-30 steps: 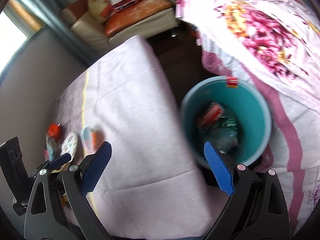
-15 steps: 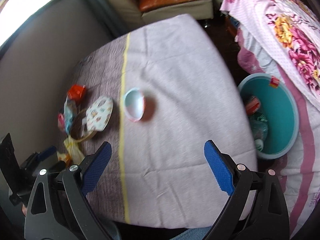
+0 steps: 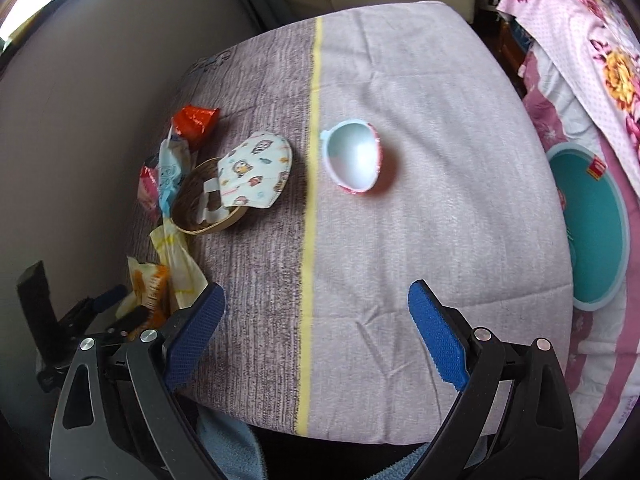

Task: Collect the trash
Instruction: 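Grasp the yellow cake wrapper with the left tool while the right tool grasps the face mask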

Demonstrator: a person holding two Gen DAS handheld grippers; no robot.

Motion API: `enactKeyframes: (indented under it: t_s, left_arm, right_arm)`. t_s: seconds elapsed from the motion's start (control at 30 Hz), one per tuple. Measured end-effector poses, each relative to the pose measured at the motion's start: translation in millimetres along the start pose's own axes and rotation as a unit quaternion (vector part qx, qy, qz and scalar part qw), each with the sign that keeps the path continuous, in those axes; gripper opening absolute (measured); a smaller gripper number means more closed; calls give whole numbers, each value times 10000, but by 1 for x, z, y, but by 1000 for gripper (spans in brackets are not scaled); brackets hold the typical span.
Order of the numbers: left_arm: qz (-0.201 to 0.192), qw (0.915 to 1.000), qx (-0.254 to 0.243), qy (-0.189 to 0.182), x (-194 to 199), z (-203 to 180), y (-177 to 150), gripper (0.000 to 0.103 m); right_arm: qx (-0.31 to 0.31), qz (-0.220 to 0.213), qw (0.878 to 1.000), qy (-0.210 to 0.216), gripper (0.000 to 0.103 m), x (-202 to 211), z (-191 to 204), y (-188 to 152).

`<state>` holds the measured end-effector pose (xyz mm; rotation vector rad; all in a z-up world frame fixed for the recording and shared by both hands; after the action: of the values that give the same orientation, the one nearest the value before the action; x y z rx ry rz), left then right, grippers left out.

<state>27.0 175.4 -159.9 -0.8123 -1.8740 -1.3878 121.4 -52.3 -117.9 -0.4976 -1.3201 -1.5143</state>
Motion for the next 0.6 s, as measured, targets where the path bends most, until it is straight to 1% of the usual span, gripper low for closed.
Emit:
enactKeyframes:
  t_s: [0.1, 0.17, 0.2, 0.23, 0.27, 0.3, 0.33, 0.37, 0.4, 0.47, 0.6]
  left_arm:
    - [101, 9999, 85, 11, -7, 3, -11, 91]
    - [72, 9999, 146, -32, -10, 4, -13, 90]
    - [36, 9998, 171, -83, -10, 3, -13, 89]
    - [-32, 9998, 150, -152, -7, 1, -13, 78]
    - [-49, 9997, 132, -188, -6, 0, -15, 63]
    - [-74, 9996, 140, -214, -4, 0, -14, 59]
    - [-115, 9996, 142, -200, -1, 0, -14, 57]
    - [-144, 9996, 137, -182, 1, 1, -13, 50]
    - [-162, 9995, 173, -210, 4, 2, -11, 39]
    - [-225, 9989, 264, -319, 11, 2, -6, 39]
    - [-484, 9974, 353, -395, 28, 4, 10, 39]
  right_arm:
    - [74, -3, 10000, -42, 90, -2, 6, 1]
    - [113, 8, 9999, -64, 89, -5, 10, 2]
    - [121, 15, 9999, -67, 85, -5, 10, 3]
    - [137, 28, 9999, -71, 82, -8, 13, 4]
    - [153, 36, 9999, -70, 80, -9, 14, 5]
    - [182, 41, 9998, -78, 77, -11, 15, 6]
    - [220, 61, 9997, -80, 71, -14, 18, 8]
    - [237, 80, 9997, -73, 68, -16, 19, 9]
    - [260, 98, 9996, -64, 64, -20, 22, 12]
    - [305, 85, 9995, -74, 64, -23, 24, 16]
    - [441, 73, 9990, -76, 64, -37, 31, 30]
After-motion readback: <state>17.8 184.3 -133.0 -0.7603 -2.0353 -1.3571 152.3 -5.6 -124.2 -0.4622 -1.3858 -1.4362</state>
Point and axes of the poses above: each gripper's, at about its wrist camera, not at the fingertips, and x roughly against the way its jaws point, z to its left, y to its top, the point moved 10 cm from there along -x, roughly the way its jaws point, and after that the axes turned 12 degrees about -z, right-handed, at the moved point
